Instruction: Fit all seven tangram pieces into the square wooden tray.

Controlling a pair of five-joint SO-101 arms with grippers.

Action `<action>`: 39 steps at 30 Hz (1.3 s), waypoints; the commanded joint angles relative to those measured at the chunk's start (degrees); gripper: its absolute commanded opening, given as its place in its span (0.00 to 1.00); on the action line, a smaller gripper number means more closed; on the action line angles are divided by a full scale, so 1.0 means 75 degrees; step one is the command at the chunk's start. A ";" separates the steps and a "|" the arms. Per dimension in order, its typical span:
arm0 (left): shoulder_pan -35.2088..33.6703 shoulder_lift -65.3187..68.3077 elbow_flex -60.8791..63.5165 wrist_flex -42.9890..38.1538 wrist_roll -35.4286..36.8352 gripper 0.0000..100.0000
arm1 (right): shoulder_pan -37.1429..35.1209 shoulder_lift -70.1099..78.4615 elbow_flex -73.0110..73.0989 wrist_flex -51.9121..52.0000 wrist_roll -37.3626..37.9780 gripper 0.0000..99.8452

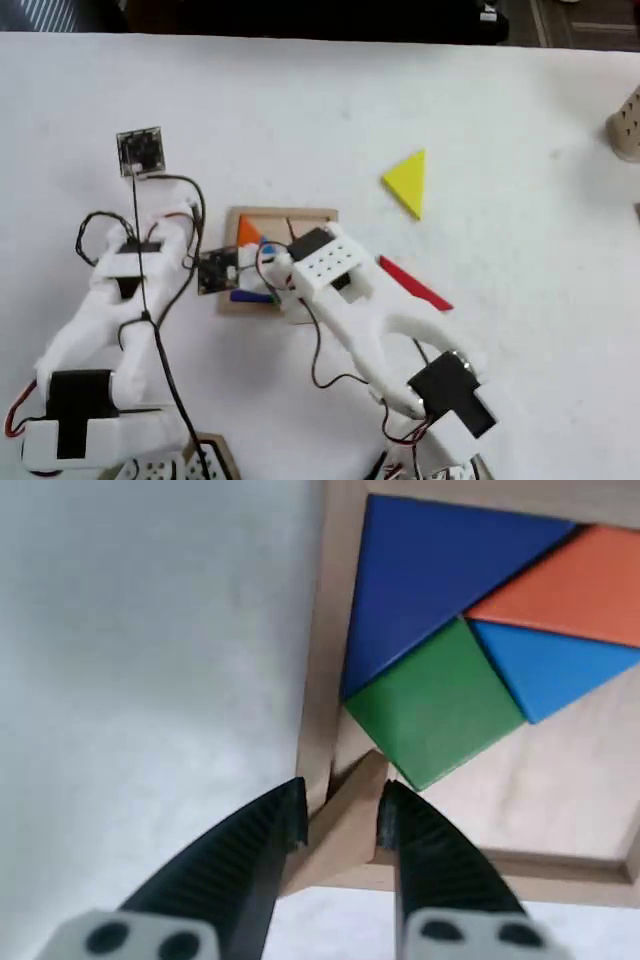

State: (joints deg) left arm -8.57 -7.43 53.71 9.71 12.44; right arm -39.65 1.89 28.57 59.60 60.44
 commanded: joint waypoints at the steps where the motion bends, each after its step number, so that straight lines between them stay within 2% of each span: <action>1: -0.0100 -0.0029 -0.0457 -0.0246 0.0047 0.03 | -0.0053 -0.0123 -0.0270 0.0018 -0.0527 0.15; 7: -0.0100 -0.0029 -0.0457 -0.0246 0.0047 0.03 | -0.0100 -0.0674 -0.0680 0.0873 -0.0715 0.28; 12: -0.0088 -0.0029 -0.0457 -0.0246 0.0047 0.03 | 0.0018 -0.1565 -0.0727 0.1330 -0.0762 0.25; 14: -0.0088 -0.0029 -0.0457 -0.0246 0.0047 0.03 | 0.0193 -0.2069 -0.0727 0.1506 -0.1207 0.23; 18: -0.0041 -0.0041 -0.0445 -0.0234 0.0047 0.03 | 0.1096 -0.2878 -0.0574 0.1471 -0.2977 0.16; 22: 0.0135 -0.0053 -0.0399 -0.0176 0.0059 0.02 | 0.2268 -0.2948 0.0094 0.1213 -0.5286 0.01; 23: 0.0229 -0.0064 -0.0387 -0.0164 0.0059 0.02 | 0.2538 -0.2971 0.0340 0.1143 -0.5662 0.02; 30: 0.0768 -0.0346 -0.0434 0.0832 0.0059 0.02 | 0.4659 -0.3042 0.1946 0.0498 -0.5966 0.02; 34: 0.1823 -0.1307 -0.0399 0.1664 0.0059 0.02 | 0.5597 -0.3206 0.2286 0.0158 -0.5966 0.02; 39: 0.4261 -0.2081 -0.0129 0.2755 0.0059 0.02 | 0.5820 -0.3616 0.2649 0.0018 -0.5931 0.02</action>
State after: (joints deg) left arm 9.19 -17.45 53.71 25.45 12.53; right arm 3.08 -22.02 48.44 60.66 16.13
